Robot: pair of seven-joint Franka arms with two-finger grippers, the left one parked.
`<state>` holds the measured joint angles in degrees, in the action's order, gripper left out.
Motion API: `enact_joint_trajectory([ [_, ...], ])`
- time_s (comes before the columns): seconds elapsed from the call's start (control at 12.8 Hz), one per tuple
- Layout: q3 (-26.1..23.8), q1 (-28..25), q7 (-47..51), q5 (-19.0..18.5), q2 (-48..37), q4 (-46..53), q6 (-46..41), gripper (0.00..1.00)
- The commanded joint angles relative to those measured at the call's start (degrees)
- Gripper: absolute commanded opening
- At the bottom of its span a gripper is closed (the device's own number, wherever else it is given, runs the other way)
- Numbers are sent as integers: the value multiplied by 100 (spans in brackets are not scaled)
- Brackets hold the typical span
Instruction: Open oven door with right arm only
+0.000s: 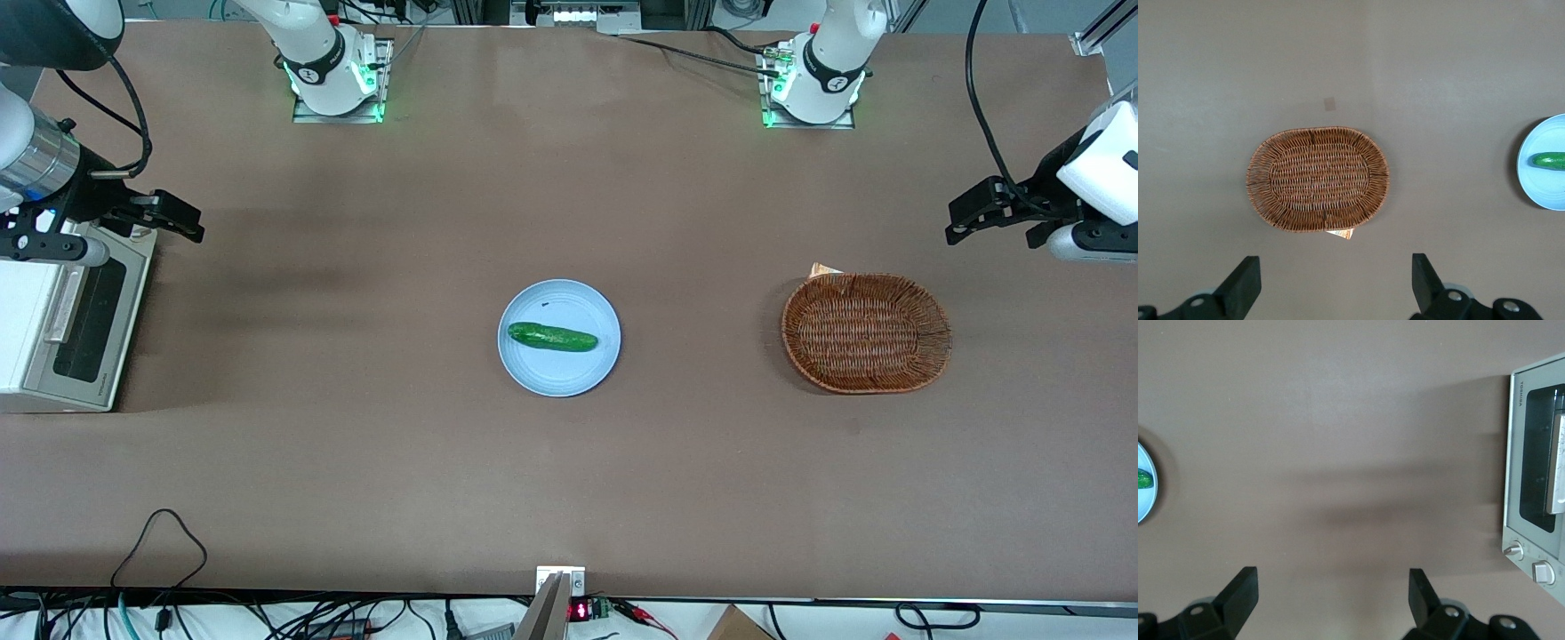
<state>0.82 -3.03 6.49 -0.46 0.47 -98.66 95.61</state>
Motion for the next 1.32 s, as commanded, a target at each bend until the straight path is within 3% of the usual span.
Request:
enact_joint_trajectory([
  [0.0, -47, 48, 80, -7, 50, 145, -121, 100],
  [0.31, -47, 48, 63, 37, 59, 145, -121, 100],
  [0.47, -4, 75, 28, 327, 59, 171, -121, 100],
  [1.25, -3, 75, -25, 319, 59, 172, -121, 100],
])
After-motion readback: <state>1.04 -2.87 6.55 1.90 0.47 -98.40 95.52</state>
